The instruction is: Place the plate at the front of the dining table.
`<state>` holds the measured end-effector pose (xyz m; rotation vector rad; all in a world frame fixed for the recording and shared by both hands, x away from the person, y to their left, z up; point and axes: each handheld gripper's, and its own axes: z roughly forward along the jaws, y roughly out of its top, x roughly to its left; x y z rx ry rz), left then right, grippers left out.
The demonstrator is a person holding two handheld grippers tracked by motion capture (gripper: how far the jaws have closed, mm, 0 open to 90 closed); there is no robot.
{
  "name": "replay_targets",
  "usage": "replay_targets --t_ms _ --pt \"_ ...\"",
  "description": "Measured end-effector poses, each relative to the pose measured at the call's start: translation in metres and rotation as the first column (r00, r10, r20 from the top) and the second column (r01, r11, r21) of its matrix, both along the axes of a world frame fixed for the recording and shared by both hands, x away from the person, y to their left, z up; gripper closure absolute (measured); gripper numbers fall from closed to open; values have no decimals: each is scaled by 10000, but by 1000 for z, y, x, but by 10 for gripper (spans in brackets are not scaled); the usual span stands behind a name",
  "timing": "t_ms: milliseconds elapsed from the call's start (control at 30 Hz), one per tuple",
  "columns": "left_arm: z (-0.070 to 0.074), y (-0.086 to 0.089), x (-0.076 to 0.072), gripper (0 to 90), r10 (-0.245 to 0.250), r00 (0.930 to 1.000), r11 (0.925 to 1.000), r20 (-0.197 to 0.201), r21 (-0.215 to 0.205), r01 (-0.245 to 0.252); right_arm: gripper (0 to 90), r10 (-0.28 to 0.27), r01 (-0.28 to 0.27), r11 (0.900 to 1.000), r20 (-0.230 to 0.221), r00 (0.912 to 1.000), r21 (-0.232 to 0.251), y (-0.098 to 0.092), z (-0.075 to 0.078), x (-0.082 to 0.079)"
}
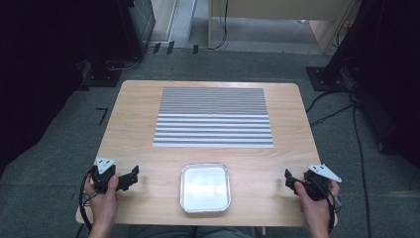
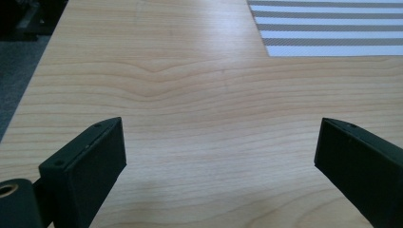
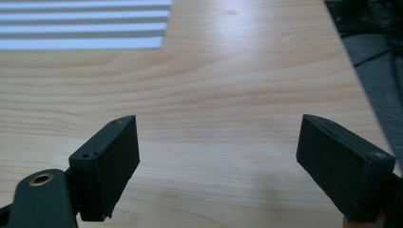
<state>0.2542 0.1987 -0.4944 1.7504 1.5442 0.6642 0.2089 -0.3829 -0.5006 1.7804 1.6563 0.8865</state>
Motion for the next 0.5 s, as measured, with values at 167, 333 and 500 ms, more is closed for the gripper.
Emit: replay_targets --t_ms 167,333,500 --pt "5 -10 -4 29 -222 9997 9996 94 -199 224 139 232 -236 9995 177 9996 190 12 7 -3" --pt "8 -21 -7 30 -398 9991 9989 139 -257 402 139 311 -317 9993 290 9991 193 19 13 -5" --pt "11 -31 -9 30 -455 9988 9984 156 -341 460 135 343 -339 9994 384 9987 -113 31 17 -6"
